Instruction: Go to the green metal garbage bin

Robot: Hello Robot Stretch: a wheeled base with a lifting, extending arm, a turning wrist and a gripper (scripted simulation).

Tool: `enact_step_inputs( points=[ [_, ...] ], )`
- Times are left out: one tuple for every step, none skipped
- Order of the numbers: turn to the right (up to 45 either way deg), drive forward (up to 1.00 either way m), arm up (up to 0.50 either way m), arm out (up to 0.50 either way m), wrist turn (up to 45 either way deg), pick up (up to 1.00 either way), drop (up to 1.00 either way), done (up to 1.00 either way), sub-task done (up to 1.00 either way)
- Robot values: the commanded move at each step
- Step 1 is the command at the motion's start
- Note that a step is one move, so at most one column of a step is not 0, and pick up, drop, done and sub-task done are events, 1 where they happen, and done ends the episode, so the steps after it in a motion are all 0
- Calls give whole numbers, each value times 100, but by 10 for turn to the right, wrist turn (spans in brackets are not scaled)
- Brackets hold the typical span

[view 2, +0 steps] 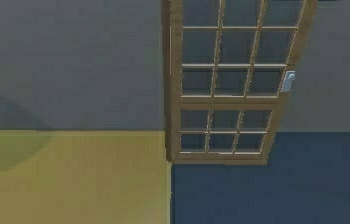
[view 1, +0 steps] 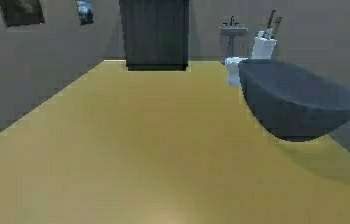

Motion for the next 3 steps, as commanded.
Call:
enact_step_inputs(
  points=[
    [450, 0, 0, 0, 0, 0, 0, 0, 0],
    [450, 0, 0, 0, 0, 0, 0, 0, 0],
    [0, 30, 0, 0, 0, 0, 0, 0, 0]
  ],
)
